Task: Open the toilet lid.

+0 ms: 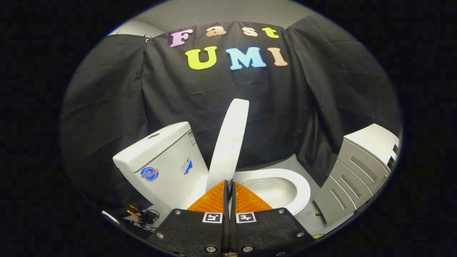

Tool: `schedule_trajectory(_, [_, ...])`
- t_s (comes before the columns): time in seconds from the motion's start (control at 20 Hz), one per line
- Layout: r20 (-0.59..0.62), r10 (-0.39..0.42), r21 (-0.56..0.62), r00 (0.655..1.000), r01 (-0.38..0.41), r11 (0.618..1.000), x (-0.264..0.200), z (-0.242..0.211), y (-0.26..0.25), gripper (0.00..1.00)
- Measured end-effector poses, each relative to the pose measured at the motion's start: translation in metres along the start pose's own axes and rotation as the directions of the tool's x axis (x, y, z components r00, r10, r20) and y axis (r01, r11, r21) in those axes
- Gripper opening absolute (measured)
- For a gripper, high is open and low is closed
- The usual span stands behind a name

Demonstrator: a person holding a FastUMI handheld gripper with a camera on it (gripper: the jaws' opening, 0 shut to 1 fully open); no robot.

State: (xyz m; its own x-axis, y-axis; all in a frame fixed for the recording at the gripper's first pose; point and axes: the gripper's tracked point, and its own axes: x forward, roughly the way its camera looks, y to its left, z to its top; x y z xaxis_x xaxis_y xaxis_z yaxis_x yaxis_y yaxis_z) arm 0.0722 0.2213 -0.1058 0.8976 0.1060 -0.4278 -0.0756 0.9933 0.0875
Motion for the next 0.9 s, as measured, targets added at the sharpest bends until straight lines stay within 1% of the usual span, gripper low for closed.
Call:
schedule_trajectory(0.4, [0.044, 0.017, -0.101, 0.999, -0.013, 0.995, 0.0, 0.009, 0.039, 0.0])
schedule_trajectory(0.55, [0.061, 0.024, -0.121, 0.998, -0.017, 0.993, 0.001, 0.009, 0.051, 0.0])
schedule_trajectory(0.9, [0.103, 0.048, -0.217, 0.993, -0.025, 0.976, 0.004, 0.014, 0.084, 0.0])
